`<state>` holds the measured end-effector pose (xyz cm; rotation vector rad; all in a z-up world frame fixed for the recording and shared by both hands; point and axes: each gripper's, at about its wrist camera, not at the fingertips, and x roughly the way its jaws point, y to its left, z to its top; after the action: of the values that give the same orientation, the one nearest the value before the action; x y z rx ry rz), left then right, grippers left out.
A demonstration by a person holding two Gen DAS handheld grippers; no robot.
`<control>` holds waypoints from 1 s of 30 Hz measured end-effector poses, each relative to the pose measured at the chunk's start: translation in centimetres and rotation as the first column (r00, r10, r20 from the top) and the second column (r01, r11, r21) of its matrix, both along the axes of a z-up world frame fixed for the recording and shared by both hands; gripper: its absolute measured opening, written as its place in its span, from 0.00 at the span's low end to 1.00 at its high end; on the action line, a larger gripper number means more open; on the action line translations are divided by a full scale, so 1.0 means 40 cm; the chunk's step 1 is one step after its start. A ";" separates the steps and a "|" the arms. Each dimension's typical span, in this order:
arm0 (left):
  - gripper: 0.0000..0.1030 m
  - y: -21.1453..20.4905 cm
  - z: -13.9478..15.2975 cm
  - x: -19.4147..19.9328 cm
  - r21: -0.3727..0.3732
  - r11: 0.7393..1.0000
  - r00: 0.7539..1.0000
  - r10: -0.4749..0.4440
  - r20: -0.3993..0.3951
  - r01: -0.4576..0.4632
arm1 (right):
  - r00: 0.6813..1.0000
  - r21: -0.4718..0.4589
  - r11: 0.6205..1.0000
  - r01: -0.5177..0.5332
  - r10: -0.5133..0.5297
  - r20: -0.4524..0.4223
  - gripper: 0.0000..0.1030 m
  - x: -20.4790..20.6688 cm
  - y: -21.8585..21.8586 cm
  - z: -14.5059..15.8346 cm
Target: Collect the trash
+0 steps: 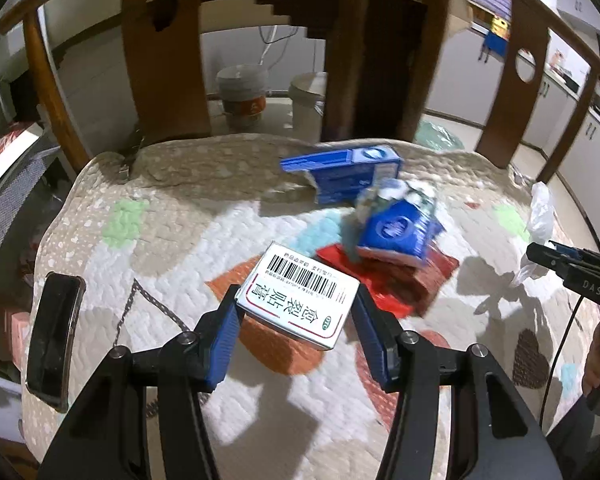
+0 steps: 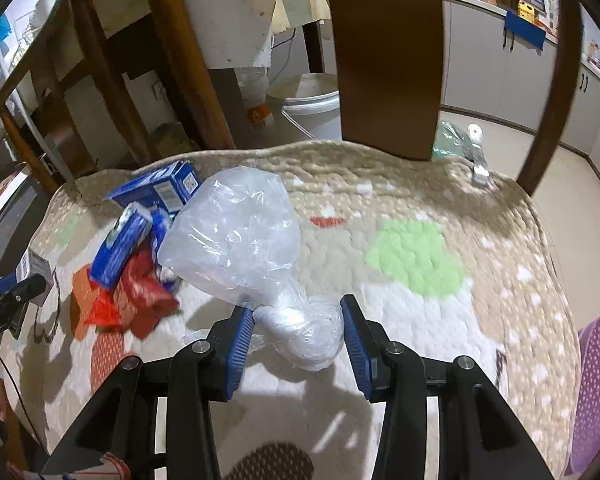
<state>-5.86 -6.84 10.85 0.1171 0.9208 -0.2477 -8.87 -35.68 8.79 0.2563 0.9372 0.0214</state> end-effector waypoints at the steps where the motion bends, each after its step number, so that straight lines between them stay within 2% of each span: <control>1: 0.52 -0.010 0.000 -0.010 0.011 1.000 1.000 -0.008 0.002 0.008 | 1.000 0.001 1.000 0.000 0.000 0.000 0.46 -0.007 0.003 0.002; 11: 0.52 -0.109 -0.006 -0.104 0.068 0.994 0.996 -0.083 0.017 0.081 | 1.000 0.049 0.999 0.021 -0.022 0.004 0.46 -0.116 -0.011 0.004; 19: 0.52 -0.153 -0.027 -0.145 0.064 0.991 0.993 -0.114 -0.020 0.115 | 0.998 0.094 0.993 0.069 -0.068 -0.012 0.46 -0.193 -0.033 -0.003; 30: 0.52 -0.221 -0.025 -0.170 0.054 0.986 0.986 -0.158 -0.045 0.160 | 0.993 0.111 0.986 0.122 -0.120 -0.019 0.47 -0.301 -0.084 -0.001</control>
<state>-12.64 -15.67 9.86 0.2397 0.9609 -0.3727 -20.91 -39.03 8.75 0.4171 0.9321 -0.0396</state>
